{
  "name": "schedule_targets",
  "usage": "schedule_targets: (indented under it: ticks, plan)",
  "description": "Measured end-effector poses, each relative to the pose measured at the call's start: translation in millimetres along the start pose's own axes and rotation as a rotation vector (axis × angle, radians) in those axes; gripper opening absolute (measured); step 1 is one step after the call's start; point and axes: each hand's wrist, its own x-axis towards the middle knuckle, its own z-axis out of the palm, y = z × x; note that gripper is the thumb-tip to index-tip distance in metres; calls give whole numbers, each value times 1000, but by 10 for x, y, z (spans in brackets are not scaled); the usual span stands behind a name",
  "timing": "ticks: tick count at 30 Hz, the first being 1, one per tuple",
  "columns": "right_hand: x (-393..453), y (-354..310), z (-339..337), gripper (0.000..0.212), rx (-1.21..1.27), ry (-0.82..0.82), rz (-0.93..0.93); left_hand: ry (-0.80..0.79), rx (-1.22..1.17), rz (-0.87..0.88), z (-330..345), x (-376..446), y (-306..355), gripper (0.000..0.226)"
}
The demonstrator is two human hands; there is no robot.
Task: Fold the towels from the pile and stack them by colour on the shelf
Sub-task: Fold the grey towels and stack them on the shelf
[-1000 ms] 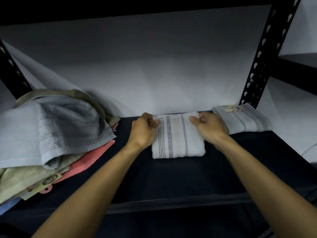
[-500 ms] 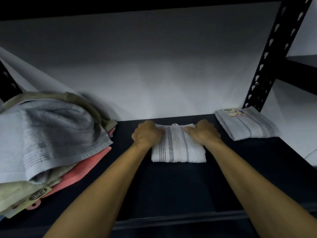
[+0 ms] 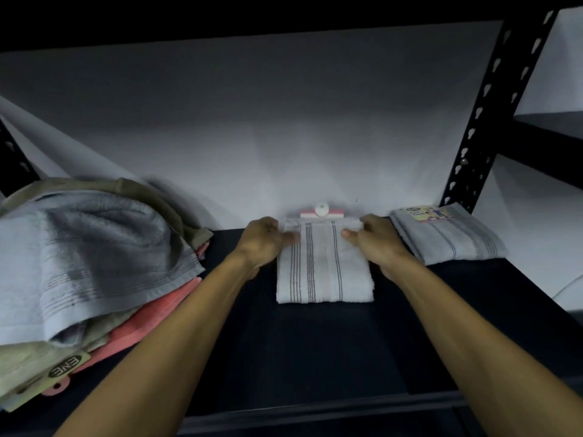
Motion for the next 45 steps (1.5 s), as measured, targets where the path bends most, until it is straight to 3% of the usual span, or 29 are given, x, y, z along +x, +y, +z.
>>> schedule_targets:
  ticks: [3,7,9,12,15,18,22,25,27,31,34,42,45]
  plan:
    - [-156,-151,-173,11,131,41,-259,102,7,339,-100,-186,115,18]
    - [-549,-189,-374,30,196,0,-583,134,313,808,-262,-495,61,22]
    - [-751,-32,-435,36,39,-24,-717,115,545,1030,-311,-670,-109,21]
    - [-976,377,-447,39,-281,-110,-852,15,767,1119,-313,-960,-390,19]
    - [-1156,663,-411,41,-480,-292,-810,-141,899,1116,-271,-1153,-635,20]
    - [-1211,673,-408,41,-536,-352,-767,-218,988,1037,-295,-1186,-722,29]
    - [-1149,535,-505,53,-660,-509,-664,-294,871,893,-394,-1165,-634,50]
    - [-1079,410,-453,62,-492,-408,-548,-194,765,742,-345,-1078,-468,42]
    - [-1037,318,-288,46,-469,-367,-518,-237,847,624,-225,-976,-380,47]
    - [-911,240,46,55,-806,-471,-413,-425,1106,501,-15,-762,-404,67]
    - [-839,318,87,57,-925,-533,-343,-435,1108,417,-51,-694,-532,66]
    - [-808,263,72,57,-996,-572,-332,-424,1076,410,-85,-659,-587,65]
    - [-985,156,78,59,-918,-365,-425,-416,966,481,-163,-625,-537,58]
